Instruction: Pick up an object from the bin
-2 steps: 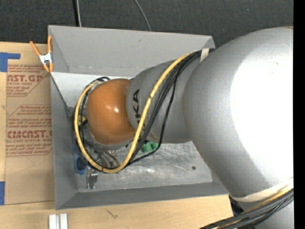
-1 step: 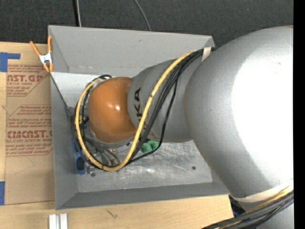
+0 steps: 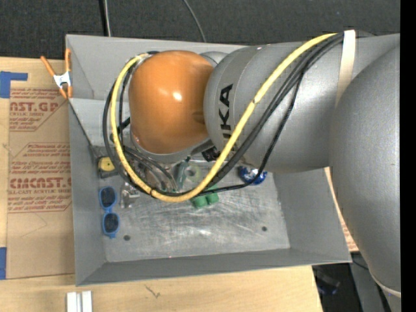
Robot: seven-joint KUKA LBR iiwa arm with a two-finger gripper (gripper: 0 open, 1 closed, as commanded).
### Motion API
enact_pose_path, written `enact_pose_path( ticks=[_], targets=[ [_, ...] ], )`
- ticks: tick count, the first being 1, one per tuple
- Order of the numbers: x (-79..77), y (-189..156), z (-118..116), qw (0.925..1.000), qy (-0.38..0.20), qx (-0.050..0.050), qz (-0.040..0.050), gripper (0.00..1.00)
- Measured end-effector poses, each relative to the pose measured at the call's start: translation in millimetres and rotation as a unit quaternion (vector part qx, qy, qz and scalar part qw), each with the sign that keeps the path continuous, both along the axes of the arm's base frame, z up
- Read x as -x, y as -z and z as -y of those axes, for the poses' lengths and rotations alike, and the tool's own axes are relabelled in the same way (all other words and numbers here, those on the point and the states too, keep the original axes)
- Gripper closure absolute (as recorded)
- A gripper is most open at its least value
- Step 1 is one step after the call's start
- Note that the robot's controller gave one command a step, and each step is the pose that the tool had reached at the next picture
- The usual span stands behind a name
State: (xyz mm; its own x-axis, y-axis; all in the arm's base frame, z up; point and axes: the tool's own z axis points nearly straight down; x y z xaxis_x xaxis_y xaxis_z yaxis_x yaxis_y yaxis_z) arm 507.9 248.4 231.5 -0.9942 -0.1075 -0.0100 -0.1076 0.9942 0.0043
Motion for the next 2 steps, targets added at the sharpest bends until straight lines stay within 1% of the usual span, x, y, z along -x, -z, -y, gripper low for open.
enact_pose_path(
  ticks=[1, 2],
  targets=[
    [21.8, 39.5, 15.0, 0.9975, 0.070, 0.002, -0.0062, 1.00],
    [21.1, 38.5, 14.7, 0.9976, 0.070, 0.002, -0.0050, 0.00]
  ],
)
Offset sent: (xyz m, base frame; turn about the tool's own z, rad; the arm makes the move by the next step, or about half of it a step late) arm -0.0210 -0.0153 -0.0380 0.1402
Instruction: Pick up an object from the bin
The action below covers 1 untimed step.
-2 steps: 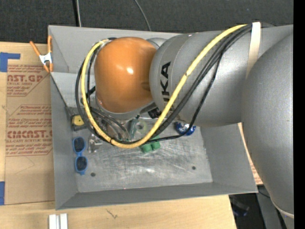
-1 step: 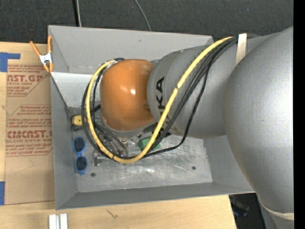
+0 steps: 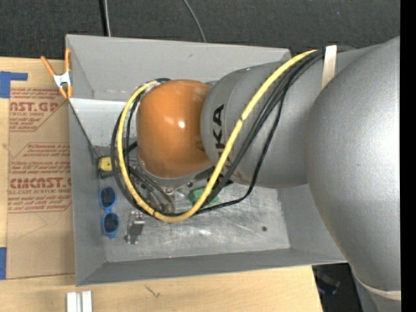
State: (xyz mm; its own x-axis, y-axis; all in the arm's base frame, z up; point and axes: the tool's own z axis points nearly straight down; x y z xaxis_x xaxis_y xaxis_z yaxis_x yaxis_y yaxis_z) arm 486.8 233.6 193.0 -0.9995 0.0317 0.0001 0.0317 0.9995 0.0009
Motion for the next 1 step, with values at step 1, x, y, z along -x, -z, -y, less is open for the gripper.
enact_pose_path(
  ticks=[1],
  targets=[
    [-29.7, 112.9, -10.0, 0.9987, -0.051, 0.001, -0.0011, 0.00]
  ],
)
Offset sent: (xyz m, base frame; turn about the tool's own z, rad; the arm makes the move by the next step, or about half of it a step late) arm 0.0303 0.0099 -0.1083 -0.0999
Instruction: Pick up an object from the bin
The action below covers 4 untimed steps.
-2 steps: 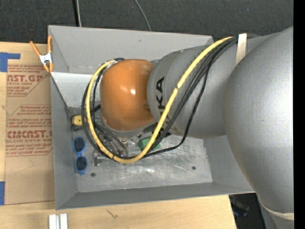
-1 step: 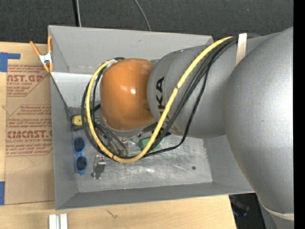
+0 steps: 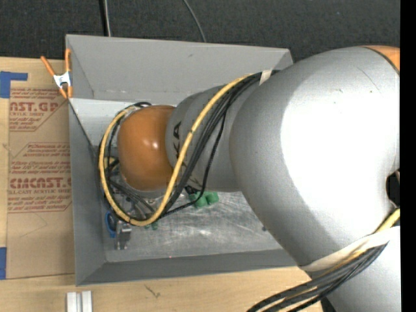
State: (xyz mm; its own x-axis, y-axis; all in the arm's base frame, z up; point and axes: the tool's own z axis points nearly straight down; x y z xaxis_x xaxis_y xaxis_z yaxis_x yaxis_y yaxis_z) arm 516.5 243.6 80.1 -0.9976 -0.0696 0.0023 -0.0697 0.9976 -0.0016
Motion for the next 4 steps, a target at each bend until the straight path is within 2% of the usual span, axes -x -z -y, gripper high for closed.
enact_pose_path(
  ticks=[1, 2, 3, 4],
  targets=[
    [-5.9, -2.6, 1.4, 0.9998, 0.017, -0.002, 0.0016, 0.00],
    [-5.7, -2.3, 2.0, 0.9998, 0.018, -0.001, 0.0007, 1.00],
    [2.4, -23.3, -2.7, 0.9999, 0.015, -0.002, 0.0020, 1.00],
    [7.4, -23.3, -2.2, 0.9999, 0.015, -0.001, 0.0007, 1.00]
  ],
)
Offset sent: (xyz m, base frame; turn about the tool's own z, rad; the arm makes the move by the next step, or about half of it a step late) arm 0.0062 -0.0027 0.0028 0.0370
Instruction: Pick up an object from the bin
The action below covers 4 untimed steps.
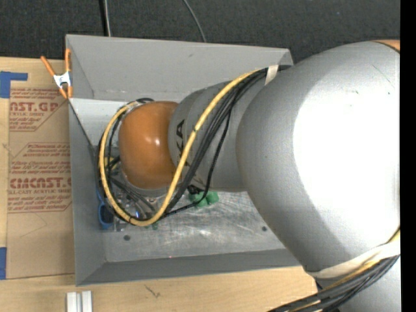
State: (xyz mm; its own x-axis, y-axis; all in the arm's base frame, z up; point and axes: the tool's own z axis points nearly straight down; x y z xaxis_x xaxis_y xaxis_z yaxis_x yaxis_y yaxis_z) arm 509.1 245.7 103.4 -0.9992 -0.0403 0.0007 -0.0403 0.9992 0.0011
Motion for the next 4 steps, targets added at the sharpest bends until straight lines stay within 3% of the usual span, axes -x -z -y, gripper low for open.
enact_pose_path(
  ticks=[1, 2, 3, 4],
  targets=[
    [-7.3, -61.2, -2.9, 1.0000, -0.008, -0.002, 0.0039, 1.00],
    [29.8, -24.1, 14.6, 0.9985, 0.056, 0.001, -0.0016, 1.00],
    [15.4, -21.7, 93.4, 0.9998, -0.021, 0.002, 0.0000, 1.00],
    [16.2, -21.9, 89.5, 0.9997, -0.023, 0.001, 0.0000, 0.00]
  ],
)
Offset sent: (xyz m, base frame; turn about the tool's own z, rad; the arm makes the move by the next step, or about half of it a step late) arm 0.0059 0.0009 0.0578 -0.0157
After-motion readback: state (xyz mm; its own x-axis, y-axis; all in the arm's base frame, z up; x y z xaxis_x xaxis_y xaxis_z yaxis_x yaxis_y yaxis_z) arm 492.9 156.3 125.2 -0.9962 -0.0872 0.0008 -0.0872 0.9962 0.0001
